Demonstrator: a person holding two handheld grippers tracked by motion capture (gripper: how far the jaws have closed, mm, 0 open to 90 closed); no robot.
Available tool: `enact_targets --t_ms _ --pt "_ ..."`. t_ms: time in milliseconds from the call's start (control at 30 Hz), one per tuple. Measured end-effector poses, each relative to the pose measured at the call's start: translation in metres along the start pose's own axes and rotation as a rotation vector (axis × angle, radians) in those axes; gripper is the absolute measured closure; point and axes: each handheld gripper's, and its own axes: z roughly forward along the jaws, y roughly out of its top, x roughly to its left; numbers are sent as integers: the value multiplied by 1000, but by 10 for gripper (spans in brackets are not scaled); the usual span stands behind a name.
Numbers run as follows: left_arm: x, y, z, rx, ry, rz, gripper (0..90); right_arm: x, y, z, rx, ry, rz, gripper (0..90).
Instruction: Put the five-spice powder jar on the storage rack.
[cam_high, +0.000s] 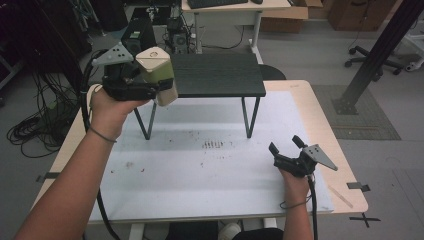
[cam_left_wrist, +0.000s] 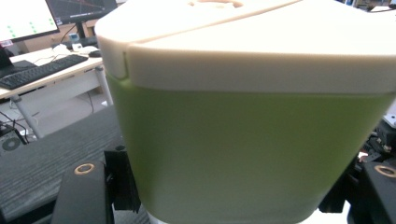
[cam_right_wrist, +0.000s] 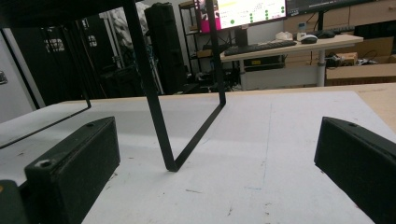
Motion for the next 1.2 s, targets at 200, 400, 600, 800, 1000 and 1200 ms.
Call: enact_targets --t_ms 200,400,600,800,1000,1200 --pt "5 9 3 4 0 -4 293 0 0 0 -1 -5 0 0" --pt "14 14 10 13 5 -19 293 0 0 0 -2 -8 2 0" --pt "23 17 17 18 12 -26 293 0 0 0 -2 -12 2 0" --pt "30 19 25 23 13 -30 293 -1 0 -1 -3 -16 2 0" --pt "37 20 33 31 17 -36 293 -1 0 -1 -4 -22 3 0" --pt "43 20 40 36 16 -43 293 -1 0 -1 -6 -26 2 0"
